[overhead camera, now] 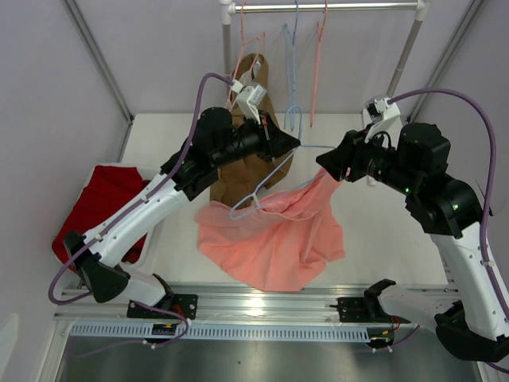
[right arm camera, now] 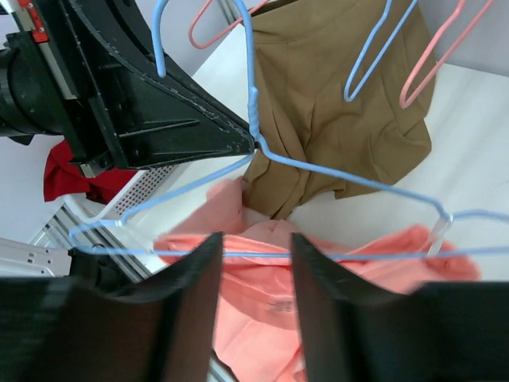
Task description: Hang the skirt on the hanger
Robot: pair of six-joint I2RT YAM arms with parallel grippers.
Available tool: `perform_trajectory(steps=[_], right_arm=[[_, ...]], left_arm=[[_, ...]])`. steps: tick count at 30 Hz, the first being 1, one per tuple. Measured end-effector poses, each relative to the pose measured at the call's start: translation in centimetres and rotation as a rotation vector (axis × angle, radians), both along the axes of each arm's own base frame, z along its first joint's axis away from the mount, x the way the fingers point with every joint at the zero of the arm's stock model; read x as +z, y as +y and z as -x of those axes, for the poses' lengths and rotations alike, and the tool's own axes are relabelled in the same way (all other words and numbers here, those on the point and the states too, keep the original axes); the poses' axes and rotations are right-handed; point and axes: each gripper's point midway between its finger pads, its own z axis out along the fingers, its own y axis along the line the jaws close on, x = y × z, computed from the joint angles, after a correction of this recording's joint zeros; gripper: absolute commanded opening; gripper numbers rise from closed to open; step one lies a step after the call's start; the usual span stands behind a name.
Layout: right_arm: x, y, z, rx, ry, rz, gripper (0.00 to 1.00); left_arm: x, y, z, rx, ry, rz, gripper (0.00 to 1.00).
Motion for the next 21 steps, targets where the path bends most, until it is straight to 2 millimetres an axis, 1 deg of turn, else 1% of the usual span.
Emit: perform_trajectory(steps=[2,3,4,7,11,13,16,17,19,21], right_arm=[[-0.4,0.0,0.1,0.007,-0.005,0.012,0.55],[-0.7,-0.1,0.1,0.011,-0.011,0.023,0.61],[-1.1,-0.2,0.3,0.016,-0.014,0.031,0.64],[-2.0,-0.3,0.7,0.046,-0.039,0.062,0.71],[-3.5,0.3,0.7,0.102,-0.077,0.092,0.76],[-4.6,0.7,0.3,0.12,-0.084,0.111,0.76],[-6.8,1.6,-0.7,0.153,-0.072,0.143,0.74],[-7.6,1.9,-1.2,0.162,-0.068,0.151,0.74],[-9.7,2.5,-1.8,0.179,-0.048,0.169,0.76],[-11.7,2.6,-1.9,0.191,-0.024,0.19,0.78]], left_arm=[[-0.4,-0.2,-0.1,-0.003,0.01,0.01,0.0],[-0.5,-0.3,-0.1,-0.009,0.01,0.015,0.0],[-0.7,-0.4,0.0,-0.016,0.014,0.019,0.0],[-1.3,-0.5,0.1,-0.035,0.019,0.019,0.0],[-1.4,-0.6,0.7,-0.074,0.018,0.018,0.0],[-1.2,-0.5,0.9,-0.087,0.015,0.02,0.0],[-1.3,-0.2,1.2,-0.097,0.005,0.021,0.0],[-1.5,-0.1,1.4,-0.101,0.008,0.018,0.0],[-2.3,0.2,1.7,-0.105,0.013,0.012,0.0],[-3.7,0.4,2.0,-0.108,0.028,-0.004,0.0]])
